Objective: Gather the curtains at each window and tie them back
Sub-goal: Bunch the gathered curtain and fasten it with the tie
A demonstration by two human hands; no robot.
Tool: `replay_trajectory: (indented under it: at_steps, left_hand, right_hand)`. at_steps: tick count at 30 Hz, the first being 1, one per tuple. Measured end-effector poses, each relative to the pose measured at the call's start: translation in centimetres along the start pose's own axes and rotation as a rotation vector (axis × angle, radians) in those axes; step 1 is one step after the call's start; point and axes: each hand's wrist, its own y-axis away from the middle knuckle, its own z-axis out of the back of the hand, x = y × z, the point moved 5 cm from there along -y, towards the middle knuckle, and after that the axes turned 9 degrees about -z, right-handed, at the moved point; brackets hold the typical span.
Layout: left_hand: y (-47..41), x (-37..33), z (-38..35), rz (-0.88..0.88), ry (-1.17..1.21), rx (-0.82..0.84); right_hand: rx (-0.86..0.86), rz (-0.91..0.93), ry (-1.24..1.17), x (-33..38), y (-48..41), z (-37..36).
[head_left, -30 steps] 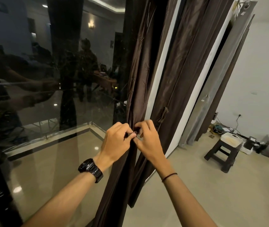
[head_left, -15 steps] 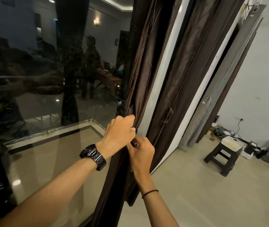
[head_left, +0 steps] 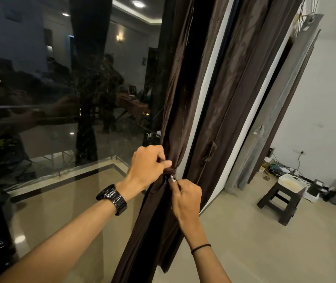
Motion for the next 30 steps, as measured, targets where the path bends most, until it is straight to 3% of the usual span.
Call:
replay_trajectory:
  at_steps: [4, 7, 9, 14, 18, 22, 30]
  left_hand:
    - [1.0, 2.8, 0.5, 0.104, 0.131, -0.26]
    - [1.2, 3.9, 0.2, 0.169, 0.218, -0.301]
    - [1.3, 3.4, -0.2, 0.118, 0.163, -0.299]
    - [2.0, -0.7, 0.2, -0.419, -0.218, -0.361]
    - [1.6, -3.4, -1.6, -0.738, -0.334, -0.249]
    - [-1.2, -5.3, -3.7, -0.762, -0.371, -0.088]
    - [-8.9, -8.7, -5.4, -0.647, -0.517, -0.072]
  right_hand:
    - [0.118, -0.314, -0.396, -3.0, 0.6, -0.5]
    - [0.176, -0.406, -0.482, -3.5, 1.0, -0.7]
    - [0.176, -0.419, -0.48, -3.3, 0.4, -0.5]
    - [0.229, -0.247, -0.186, -3.3, -1.5, 0.5]
    - [0.213, -0.1, 0.011, -1.7, -2.7, 1.6]
    - [0.051, -0.01, 0.042, 0.4, -5.2, 4.3]
    - [-0.105, 0.121, 0.292, 0.3, -12.9, 9.9]
